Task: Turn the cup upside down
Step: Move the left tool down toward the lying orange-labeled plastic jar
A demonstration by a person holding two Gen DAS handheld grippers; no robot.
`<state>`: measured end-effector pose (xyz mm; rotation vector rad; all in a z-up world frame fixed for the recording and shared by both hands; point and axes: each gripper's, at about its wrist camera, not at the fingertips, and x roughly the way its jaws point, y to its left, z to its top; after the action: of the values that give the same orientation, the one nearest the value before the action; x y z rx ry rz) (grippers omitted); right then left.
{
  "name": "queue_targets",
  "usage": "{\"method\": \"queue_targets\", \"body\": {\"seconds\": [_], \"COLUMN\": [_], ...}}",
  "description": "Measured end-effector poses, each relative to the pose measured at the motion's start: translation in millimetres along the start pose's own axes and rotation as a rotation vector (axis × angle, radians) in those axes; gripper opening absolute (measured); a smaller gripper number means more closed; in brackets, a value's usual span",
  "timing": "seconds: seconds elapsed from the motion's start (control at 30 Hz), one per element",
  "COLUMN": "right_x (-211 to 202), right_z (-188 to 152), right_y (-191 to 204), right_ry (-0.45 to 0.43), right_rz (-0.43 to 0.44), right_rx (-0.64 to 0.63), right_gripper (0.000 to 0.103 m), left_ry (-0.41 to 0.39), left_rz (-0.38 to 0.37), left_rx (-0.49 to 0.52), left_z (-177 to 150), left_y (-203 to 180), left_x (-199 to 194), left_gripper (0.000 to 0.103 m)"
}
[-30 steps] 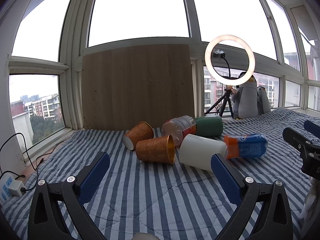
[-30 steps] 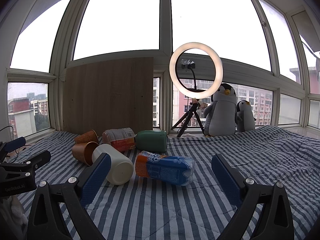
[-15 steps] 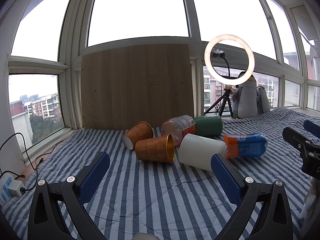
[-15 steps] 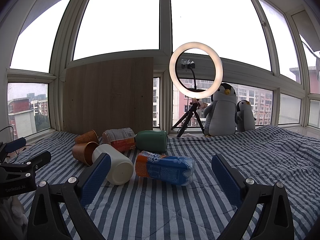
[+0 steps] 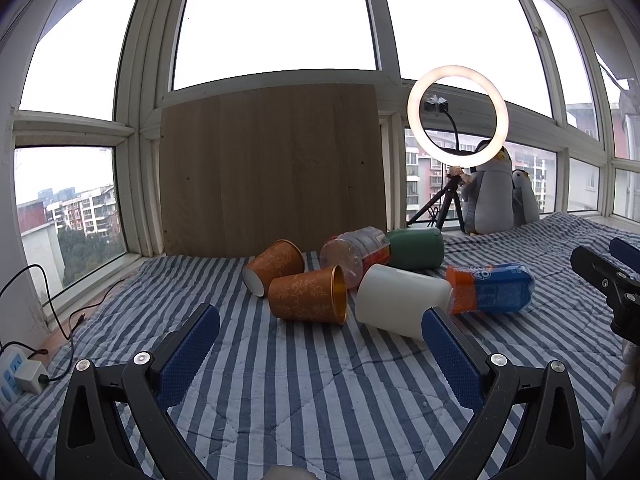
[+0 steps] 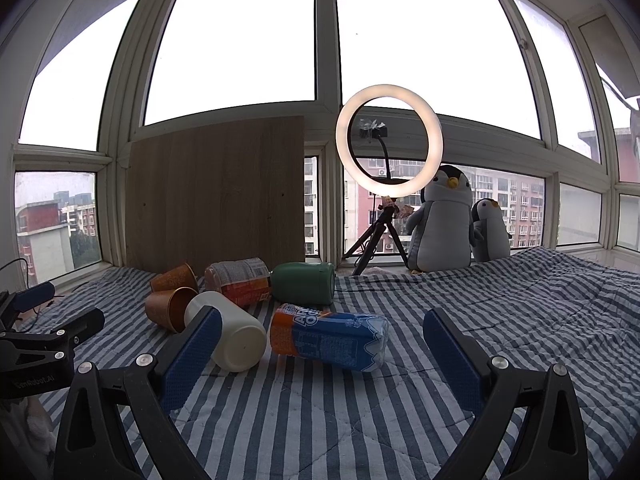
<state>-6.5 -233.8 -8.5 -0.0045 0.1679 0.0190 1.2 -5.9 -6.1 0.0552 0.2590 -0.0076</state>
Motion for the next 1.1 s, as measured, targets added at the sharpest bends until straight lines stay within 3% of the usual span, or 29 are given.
{"method": "queue_targets", "body": {"seconds": [0.43,0.67,0.9,1.0,1.1], "right_x": [0.9,12.2,10.2,11.3,8.7], "right_z": [3.1,-0.8,-3.1,-3.6,-3.9], "right_y": [-36.0,-65.4,-68.4,-65.3,-62.0], "right_ry": [0.036,0.123,0.132,0.138,0.127], "right_rz": [-0.009,0.012,0.025,0.037,0.035], "right_rx": [0.120,0.215,0.219,0.205,0.189], "right_gripper": [0.100,0.100,0.100,0.100,0.100], "left_ry": [0.100,0.165,0.293,0.293,0.324], "left_rz": [-0.040,-0.057,-0.137,-0.098,-0.108], "left_rx": [-0.018,0.078,0.223,0.253,0.263], "left_z": [2.1,10.5,46.9,62.3,76.7], "left_y": [7.0,-4.5,-24.2,-29.7,-33.3], "left_x": [18.4,37.2,89.5,114.1,144.2], "left_gripper": [0.102,0.102,0.102,0.102,0.102]}}
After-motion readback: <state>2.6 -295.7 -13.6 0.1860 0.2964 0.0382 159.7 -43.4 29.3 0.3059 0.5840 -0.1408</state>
